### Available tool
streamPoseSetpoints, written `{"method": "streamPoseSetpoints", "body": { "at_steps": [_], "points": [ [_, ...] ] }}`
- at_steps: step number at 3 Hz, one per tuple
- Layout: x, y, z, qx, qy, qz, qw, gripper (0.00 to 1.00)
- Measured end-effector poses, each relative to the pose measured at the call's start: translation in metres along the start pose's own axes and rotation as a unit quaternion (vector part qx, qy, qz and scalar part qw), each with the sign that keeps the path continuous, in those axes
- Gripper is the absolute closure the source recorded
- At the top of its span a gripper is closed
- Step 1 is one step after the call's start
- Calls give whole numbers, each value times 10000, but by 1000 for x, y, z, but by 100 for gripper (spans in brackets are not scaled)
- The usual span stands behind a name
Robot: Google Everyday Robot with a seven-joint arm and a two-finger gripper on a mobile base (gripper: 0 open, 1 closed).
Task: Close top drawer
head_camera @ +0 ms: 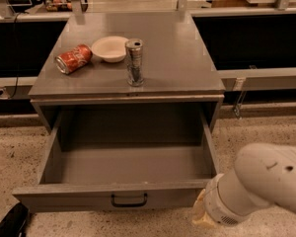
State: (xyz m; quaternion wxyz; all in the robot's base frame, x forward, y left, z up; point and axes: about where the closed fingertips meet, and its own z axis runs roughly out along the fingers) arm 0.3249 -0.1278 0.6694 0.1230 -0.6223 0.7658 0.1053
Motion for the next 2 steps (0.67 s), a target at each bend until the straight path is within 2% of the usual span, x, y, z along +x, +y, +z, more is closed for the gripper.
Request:
{"method": "streamPoseSetpoints", "body": {
  "at_steps": [1, 2],
  "points": [
    [-2, 15, 22, 369, -379, -34, 9986, 100],
    [-3, 0, 16, 890, -549, -245, 9942, 100]
  ]
}}
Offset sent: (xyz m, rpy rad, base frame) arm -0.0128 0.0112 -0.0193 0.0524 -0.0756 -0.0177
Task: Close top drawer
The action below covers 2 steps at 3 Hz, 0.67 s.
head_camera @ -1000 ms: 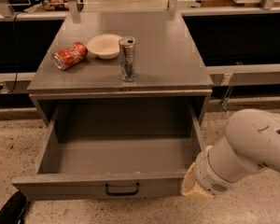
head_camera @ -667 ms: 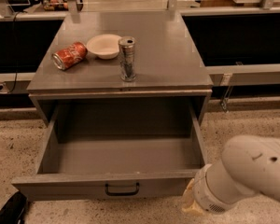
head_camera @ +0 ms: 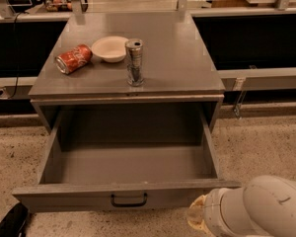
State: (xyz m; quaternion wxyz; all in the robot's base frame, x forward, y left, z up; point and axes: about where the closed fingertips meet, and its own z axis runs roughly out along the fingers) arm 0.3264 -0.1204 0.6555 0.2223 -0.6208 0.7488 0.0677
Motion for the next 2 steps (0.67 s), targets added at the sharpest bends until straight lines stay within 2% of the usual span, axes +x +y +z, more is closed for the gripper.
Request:
{"method": "streamPoseSetpoints", "body": {
  "at_steps": [1, 2],
  "points": [
    [-3, -3, 24, 37, -309, 271, 9991, 100],
    [-6, -24, 43, 433, -804, 560, 9943, 100]
  ]
}}
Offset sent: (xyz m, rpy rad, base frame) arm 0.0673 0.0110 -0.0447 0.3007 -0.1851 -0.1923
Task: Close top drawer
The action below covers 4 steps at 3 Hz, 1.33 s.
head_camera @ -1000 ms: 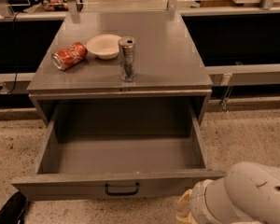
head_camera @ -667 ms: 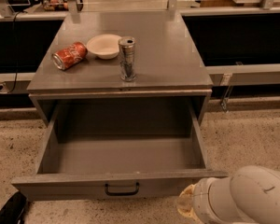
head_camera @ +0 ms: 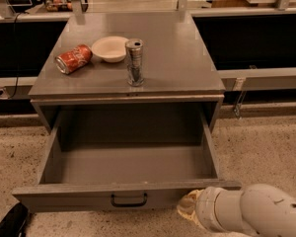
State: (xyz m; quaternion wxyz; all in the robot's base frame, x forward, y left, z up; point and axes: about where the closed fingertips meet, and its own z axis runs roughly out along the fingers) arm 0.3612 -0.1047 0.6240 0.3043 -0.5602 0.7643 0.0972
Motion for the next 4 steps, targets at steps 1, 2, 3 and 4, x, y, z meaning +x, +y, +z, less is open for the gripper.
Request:
{"method": "streamPoseSetpoints", "body": {
  "at_steps": [1, 2, 3, 4],
  "points": [
    [-10, -21, 2, 315, -294, -100, 9990, 100],
    [-21, -42, -1, 505, -415, -251, 9975, 100],
    [-33, -78, 2, 620, -512, -457, 9957, 100],
    [-42, -123, 15, 715, -538, -646, 9939, 100]
  ]
}}
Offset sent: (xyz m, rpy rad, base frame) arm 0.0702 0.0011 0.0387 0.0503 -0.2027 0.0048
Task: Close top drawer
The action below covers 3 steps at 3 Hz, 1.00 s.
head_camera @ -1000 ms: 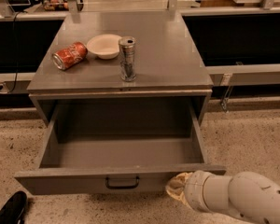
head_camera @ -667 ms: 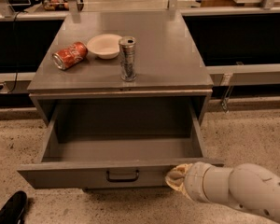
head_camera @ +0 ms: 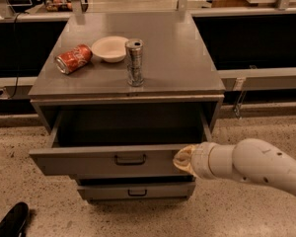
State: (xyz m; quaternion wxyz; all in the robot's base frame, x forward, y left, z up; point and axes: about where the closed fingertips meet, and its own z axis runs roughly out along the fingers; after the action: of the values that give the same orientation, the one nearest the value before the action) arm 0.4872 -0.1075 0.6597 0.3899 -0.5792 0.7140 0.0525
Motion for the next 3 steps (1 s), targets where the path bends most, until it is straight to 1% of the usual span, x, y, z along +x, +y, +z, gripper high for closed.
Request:
{"method": "streamPoseSetpoints", "body": {
  "at_steps": [1, 2, 3],
  "points": [
    [-9, -34, 21, -4, -74, -313, 9995, 100],
    [-18, -68, 53, -118, -113, -632, 9979, 100],
    [-11, -70, 61, -164, -153, -554, 9982, 100]
  ]
}}
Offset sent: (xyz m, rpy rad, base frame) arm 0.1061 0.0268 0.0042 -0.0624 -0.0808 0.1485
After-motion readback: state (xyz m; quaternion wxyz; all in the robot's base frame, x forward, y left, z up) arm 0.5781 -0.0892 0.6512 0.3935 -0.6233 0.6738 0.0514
